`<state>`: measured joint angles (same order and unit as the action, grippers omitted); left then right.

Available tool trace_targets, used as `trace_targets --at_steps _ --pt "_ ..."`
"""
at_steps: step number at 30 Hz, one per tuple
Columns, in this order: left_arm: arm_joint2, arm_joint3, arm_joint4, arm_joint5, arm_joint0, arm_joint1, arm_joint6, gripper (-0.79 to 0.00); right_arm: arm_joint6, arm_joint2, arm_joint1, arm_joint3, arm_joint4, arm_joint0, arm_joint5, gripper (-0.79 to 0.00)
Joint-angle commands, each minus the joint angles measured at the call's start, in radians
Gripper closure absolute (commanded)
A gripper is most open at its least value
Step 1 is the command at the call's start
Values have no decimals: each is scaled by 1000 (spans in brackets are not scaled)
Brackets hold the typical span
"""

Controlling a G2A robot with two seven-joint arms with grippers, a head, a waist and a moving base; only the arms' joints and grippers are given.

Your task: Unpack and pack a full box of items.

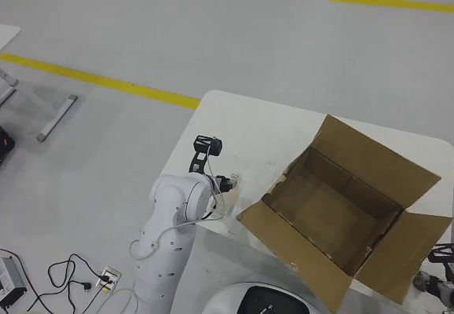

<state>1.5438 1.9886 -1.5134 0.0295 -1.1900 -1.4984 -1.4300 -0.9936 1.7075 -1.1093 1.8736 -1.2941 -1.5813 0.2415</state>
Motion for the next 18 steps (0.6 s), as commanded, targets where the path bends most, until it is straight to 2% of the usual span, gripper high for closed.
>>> trace_targets --at_steps 1,7,12,18 --pt "0 0 0 0 0 0 0 -785 -16 6 1 33 -1 -6 -9 0" --pt "0 0 0 0 0 0 0 -785 -136 -82 0 50 -93 67 -28 0" --pt "0 0 0 0 0 0 0 -785 -229 -216 -9 -30 -178 203 -47 0" --pt "0 0 0 0 0 0 0 -785 -270 -339 -24 -126 -233 354 -50 0"
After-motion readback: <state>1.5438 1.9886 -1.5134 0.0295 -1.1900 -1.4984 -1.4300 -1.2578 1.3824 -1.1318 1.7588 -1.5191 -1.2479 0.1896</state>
